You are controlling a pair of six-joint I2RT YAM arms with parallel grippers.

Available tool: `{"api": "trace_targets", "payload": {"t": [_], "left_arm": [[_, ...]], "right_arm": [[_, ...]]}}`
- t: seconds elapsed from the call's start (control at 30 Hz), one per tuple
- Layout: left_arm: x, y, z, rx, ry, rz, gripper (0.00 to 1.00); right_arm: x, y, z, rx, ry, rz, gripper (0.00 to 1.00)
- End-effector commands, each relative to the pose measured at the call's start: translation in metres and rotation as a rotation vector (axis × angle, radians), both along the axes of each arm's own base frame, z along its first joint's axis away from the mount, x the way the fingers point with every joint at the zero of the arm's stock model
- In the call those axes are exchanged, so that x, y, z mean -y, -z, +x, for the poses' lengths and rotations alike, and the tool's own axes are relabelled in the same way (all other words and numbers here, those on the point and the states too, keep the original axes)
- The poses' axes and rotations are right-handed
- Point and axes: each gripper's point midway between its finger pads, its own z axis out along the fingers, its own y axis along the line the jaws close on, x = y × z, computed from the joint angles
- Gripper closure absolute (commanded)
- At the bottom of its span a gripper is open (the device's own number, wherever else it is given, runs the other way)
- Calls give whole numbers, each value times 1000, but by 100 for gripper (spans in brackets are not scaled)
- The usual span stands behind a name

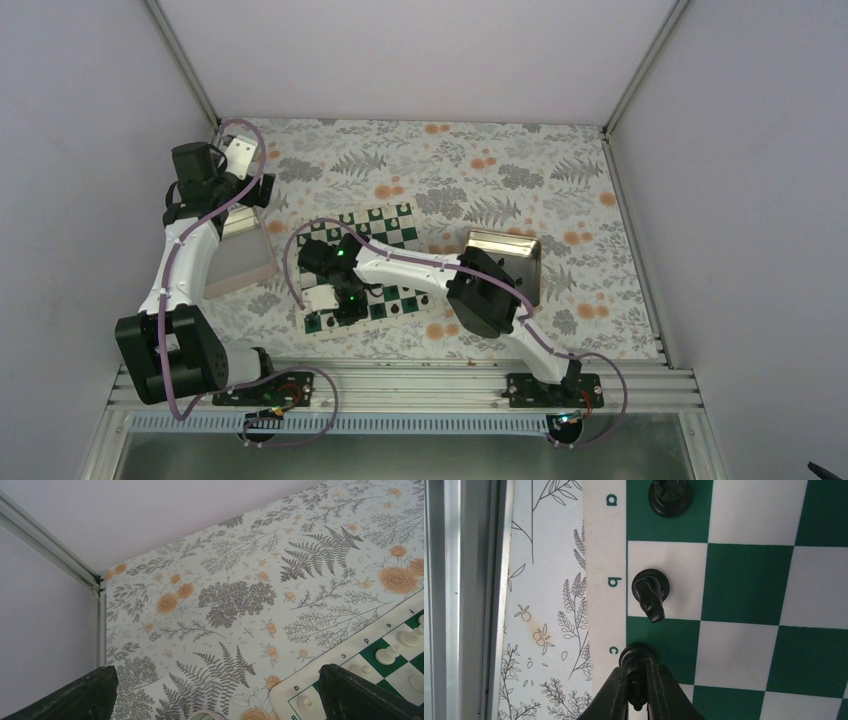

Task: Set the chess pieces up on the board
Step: Place the chess piece on the chessboard.

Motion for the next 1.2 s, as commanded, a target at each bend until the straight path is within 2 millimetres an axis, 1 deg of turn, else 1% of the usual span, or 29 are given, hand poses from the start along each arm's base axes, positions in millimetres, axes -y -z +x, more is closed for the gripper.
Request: {"api": "trace_targets", "payload": {"t": [0.0, 0.17, 0.3, 0.63, 1.1, 1.17], "left_arm": [[2, -5, -2, 19, 17, 7, 0], [1, -5, -2, 20, 17, 7, 0], [1, -5, -2, 20, 17, 6, 0], [2, -4, -1, 16, 21, 6, 0], [2, -3, -1, 14, 22, 3, 0], [2, -3, -1, 14, 21, 7, 0]], "right_arm": [[-6, -12, 6, 52, 5, 19, 93], [-9, -17, 10, 71, 12, 30, 93], [-12, -17, 11, 76, 18, 41, 93], [-18, -21, 7, 49, 14, 67, 93], [-16, -12, 4, 34, 10, 58, 93], [-14, -9, 5, 39, 9, 49, 91]]}}
